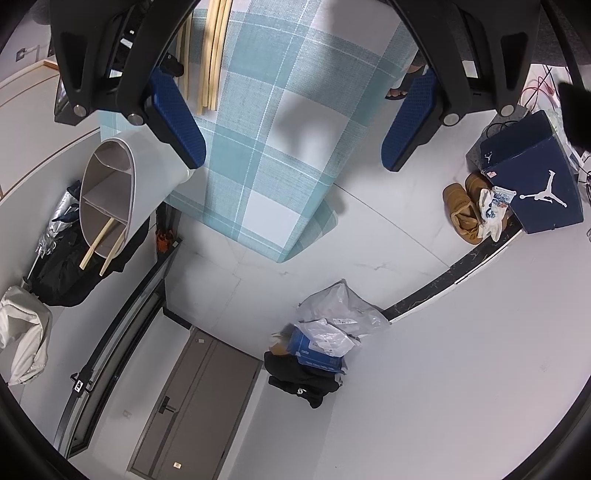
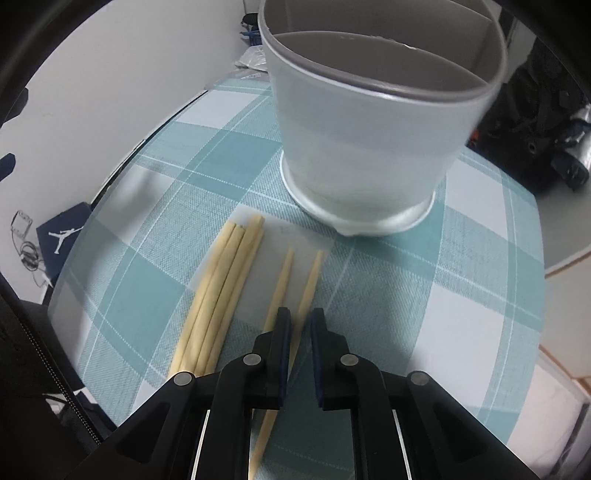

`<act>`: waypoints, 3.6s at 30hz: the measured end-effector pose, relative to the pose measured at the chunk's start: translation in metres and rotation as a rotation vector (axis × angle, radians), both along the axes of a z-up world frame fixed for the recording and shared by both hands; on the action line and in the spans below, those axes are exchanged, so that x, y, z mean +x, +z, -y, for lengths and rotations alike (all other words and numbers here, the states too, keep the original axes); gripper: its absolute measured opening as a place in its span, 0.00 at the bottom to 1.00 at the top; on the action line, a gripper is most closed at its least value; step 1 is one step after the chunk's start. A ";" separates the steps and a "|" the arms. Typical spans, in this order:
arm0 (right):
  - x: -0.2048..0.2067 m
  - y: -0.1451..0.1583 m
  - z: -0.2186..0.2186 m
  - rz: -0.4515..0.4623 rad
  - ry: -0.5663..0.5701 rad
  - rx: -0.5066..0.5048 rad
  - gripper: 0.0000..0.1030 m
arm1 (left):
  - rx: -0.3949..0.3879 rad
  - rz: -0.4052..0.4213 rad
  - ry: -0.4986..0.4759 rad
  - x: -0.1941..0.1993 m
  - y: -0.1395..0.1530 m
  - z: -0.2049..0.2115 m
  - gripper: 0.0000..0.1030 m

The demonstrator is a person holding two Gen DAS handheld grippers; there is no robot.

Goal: Organize utensils
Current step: 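Lower the right gripper to the chopstick pile and grasp one chopstick, then grasp another chopstick with the left gripper while the right gripper holds its chopstick, then carry both chopsticks up to the holder and lower them into it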

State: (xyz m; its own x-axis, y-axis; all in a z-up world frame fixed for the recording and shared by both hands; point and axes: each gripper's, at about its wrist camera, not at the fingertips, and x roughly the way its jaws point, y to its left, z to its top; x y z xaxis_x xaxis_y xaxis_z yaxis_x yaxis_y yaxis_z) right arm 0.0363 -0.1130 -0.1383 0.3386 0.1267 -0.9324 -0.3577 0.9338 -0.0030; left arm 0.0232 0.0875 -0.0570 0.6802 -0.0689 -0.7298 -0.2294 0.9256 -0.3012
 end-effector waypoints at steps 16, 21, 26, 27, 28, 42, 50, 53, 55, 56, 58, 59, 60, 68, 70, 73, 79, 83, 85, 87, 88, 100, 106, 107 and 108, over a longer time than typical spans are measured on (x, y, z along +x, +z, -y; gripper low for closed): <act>0.005 0.013 0.044 0.034 -0.084 0.256 0.04 | 0.037 -0.076 -0.150 0.008 -0.029 0.026 0.91; 0.007 0.024 0.079 0.011 -0.141 0.458 0.04 | 0.059 -0.198 -0.282 0.015 -0.056 0.054 0.91; 0.006 0.030 0.115 0.004 -0.206 0.617 0.04 | 0.134 -0.268 -0.368 0.013 -0.072 0.078 0.91; 0.007 0.032 0.121 0.006 -0.218 0.647 0.04 | 0.143 -0.282 -0.377 0.013 -0.075 0.081 0.91; 0.010 0.035 0.123 0.014 -0.224 0.660 0.04 | 0.143 -0.301 -0.392 0.013 -0.078 0.084 0.90; 0.004 0.041 0.118 0.096 -0.195 0.628 0.04 | 0.214 -0.391 -0.375 0.013 -0.088 0.091 0.87; 0.005 0.038 0.113 0.094 -0.187 0.613 0.04 | 0.223 -0.395 -0.364 0.025 -0.089 0.095 0.87; 0.005 0.038 0.111 0.095 -0.180 0.609 0.04 | 0.236 -0.393 -0.345 0.031 -0.089 0.094 0.87; 0.001 0.042 0.112 0.097 -0.180 0.608 0.04 | 0.238 -0.394 -0.328 0.034 -0.090 0.092 0.87; 0.002 0.041 0.113 0.096 -0.181 0.609 0.04 | 0.233 -0.397 -0.324 0.035 -0.090 0.092 0.87; 0.003 0.041 0.114 0.095 -0.187 0.612 0.04 | 0.228 -0.397 -0.318 0.039 -0.090 0.092 0.85; 0.003 0.041 0.114 0.093 -0.189 0.613 0.04 | 0.227 -0.395 -0.322 0.041 -0.090 0.094 0.83; 0.004 0.040 0.115 0.093 -0.192 0.611 0.04 | 0.230 -0.402 -0.324 0.041 -0.089 0.095 0.82; 0.010 0.041 0.115 0.097 -0.187 0.607 0.04 | 0.281 -0.392 -0.381 0.039 -0.087 0.102 0.81; 0.010 0.040 0.115 0.097 -0.187 0.605 0.04 | 0.267 -0.410 -0.359 0.041 -0.088 0.093 0.81; 0.011 0.039 0.117 0.092 -0.189 0.604 0.04 | 0.232 -0.433 -0.329 0.045 -0.091 0.084 0.80; 0.013 0.038 0.117 0.085 -0.189 0.608 0.04 | 0.267 -0.410 -0.339 0.047 -0.091 0.095 0.74; 0.015 0.039 0.115 0.088 -0.182 0.603 0.04 | 0.266 -0.369 -0.391 0.047 -0.085 0.108 0.32; 0.015 0.039 0.115 0.092 -0.176 0.603 0.05 | 0.264 -0.361 -0.415 0.047 -0.084 0.112 0.14; 0.016 0.039 0.114 0.099 -0.174 0.597 0.05 | 0.269 -0.350 -0.451 0.048 -0.083 0.116 0.05; 0.016 0.040 0.114 0.103 -0.173 0.595 0.05 | 0.270 -0.347 -0.446 0.048 -0.084 0.116 0.05; -0.013 0.071 0.101 0.282 -0.165 0.508 0.04 | 0.131 -0.102 -0.267 0.025 -0.026 0.080 0.03; -0.044 0.093 0.097 0.422 -0.150 0.479 0.04 | 0.088 0.164 -0.256 -0.017 0.032 0.073 0.03; -0.045 0.095 0.096 0.436 -0.146 0.471 0.04 | 0.091 0.188 -0.263 -0.019 0.039 0.074 0.03; -0.048 0.096 0.094 0.451 -0.137 0.457 0.04 | 0.093 0.207 -0.278 -0.024 0.044 0.076 0.03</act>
